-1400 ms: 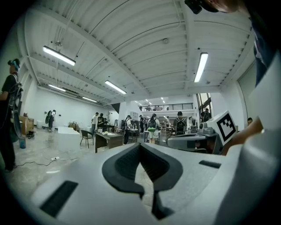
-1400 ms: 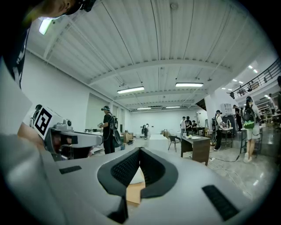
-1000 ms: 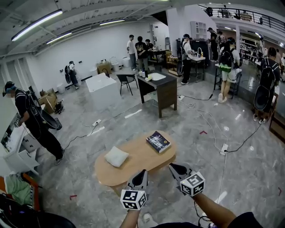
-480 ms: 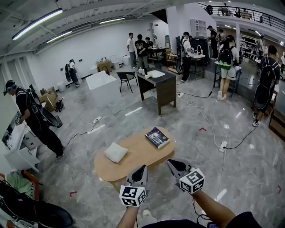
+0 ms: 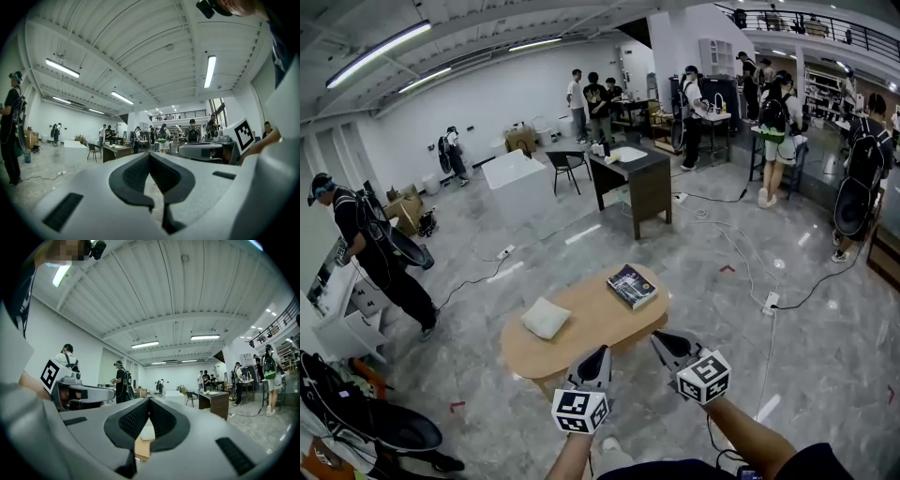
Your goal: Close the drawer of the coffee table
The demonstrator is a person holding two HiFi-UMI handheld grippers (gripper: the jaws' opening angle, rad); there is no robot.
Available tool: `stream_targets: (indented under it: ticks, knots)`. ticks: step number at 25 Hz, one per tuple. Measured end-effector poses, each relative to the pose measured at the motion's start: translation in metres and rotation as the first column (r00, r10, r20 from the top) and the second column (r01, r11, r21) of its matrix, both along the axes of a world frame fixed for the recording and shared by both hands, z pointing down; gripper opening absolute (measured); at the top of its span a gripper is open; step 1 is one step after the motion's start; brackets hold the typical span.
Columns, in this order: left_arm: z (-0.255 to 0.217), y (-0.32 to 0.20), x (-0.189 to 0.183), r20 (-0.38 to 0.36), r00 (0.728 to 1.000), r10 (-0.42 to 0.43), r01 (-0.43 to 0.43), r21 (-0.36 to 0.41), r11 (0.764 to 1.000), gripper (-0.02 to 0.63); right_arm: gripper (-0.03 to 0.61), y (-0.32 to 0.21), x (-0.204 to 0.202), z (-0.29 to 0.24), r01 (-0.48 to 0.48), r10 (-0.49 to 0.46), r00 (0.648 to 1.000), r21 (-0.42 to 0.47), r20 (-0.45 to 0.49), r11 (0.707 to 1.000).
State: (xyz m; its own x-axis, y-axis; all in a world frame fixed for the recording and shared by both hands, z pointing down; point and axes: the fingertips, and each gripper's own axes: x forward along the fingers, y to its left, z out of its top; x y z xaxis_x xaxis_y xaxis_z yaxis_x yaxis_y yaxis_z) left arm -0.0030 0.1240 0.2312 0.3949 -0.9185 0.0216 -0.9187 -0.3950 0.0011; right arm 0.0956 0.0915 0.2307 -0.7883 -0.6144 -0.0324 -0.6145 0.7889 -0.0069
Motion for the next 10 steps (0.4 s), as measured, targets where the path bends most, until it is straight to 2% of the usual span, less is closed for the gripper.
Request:
stream_targets:
  ticks: [10]
  knots:
    - [0.005,0.013,0.004,0.018,1.000,0.014,-0.014,0.000,1.000,0.002,0.014,0.012,0.001,0.005,-0.006,0.005,1.000,0.006,0.007,1.000]
